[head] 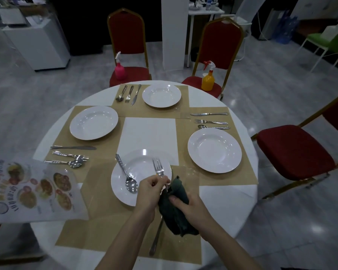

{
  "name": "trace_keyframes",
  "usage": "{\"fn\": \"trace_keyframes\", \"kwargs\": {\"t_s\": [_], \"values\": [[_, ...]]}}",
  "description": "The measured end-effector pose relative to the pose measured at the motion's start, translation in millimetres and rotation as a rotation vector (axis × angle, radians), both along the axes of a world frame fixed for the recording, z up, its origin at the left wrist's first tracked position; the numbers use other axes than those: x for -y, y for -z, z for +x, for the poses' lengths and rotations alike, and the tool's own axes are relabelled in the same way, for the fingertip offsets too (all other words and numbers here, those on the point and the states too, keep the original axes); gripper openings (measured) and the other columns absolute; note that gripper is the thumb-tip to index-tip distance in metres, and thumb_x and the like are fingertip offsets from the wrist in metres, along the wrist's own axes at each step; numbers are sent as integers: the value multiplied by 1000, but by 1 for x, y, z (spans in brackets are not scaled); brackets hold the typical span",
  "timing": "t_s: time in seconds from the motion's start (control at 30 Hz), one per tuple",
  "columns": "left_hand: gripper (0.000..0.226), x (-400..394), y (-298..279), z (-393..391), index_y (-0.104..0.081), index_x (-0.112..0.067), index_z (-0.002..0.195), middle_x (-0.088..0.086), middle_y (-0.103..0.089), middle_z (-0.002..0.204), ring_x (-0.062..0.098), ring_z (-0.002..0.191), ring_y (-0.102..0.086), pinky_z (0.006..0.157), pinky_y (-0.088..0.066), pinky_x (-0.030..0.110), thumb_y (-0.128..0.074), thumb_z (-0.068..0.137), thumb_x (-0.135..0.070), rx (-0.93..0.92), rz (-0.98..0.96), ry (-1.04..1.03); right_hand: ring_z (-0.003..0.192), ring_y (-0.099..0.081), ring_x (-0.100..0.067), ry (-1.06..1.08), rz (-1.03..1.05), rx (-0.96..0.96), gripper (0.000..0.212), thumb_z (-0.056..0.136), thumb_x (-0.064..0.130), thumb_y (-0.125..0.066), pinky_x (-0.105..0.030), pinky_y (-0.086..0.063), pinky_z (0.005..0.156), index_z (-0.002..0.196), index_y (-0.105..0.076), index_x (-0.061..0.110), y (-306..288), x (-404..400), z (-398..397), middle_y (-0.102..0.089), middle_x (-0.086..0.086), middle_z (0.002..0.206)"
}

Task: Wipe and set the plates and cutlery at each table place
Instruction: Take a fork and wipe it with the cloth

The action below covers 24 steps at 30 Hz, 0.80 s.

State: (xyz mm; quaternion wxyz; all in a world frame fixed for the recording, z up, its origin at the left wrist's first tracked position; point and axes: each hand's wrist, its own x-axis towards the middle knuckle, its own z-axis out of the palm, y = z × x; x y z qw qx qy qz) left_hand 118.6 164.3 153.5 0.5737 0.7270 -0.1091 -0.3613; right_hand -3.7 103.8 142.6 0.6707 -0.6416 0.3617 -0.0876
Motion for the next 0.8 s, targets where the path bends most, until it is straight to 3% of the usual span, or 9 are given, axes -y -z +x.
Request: {"fn": "trace_keyframes", "kwargs": {"t_s": [0.13, 0.27, 0.4, 0.6, 0.8], "values": [[20, 0, 5, 32, -72, -3, 83, 0, -45, 57, 11, 53, -34, 51, -31, 23, -61, 92, -17, -10, -2, -198, 85, -71, -13, -40, 12, -84, 19, 92, 28, -65, -30, -57, 77, 96, -72, 11, 14, 8, -26, -75, -2, 88], [21, -8, 22, 21, -72, -7, 74, -6, -53, 55, 7, 50, -41, 50, -33, 21, -63, 89, -18, 111, 134, 185, 88, -71, -21, 284, 148, -95, 23, 92, 30, -62, -28, -56, 70, 100, -70, 10, 29, 23, -49, -75, -6, 92], [22, -16, 62, -24, -65, -10, 68, -5, -53, 55, 5, 49, -46, 52, -40, 21, -63, 88, -19, 191, 274, 466, 93, -69, -24, 437, 217, -105, 27, 94, 34, -60, -30, -55, 71, 104, -68, 10, 39, 32, -57, -74, -8, 98], [25, -20, 110, -42, -55, -13, 64, 1, -54, 60, 12, 56, -51, 57, -44, 30, -59, 89, -11, 278, 362, 541, 102, -64, -26, 562, 266, -82, 21, 96, 25, -56, -39, -54, 84, 114, -63, 17, 46, 31, -75, -69, -9, 109], [20, -20, 115, -44, -59, -17, 65, -1, -63, 64, 12, 59, -59, 60, -51, 29, -67, 81, -8, 355, 352, 503, 98, -65, -23, 611, 255, -96, 20, 97, 22, -55, -38, -54, 84, 113, -64, 17, 48, 22, -92, -70, -6, 105]]}}
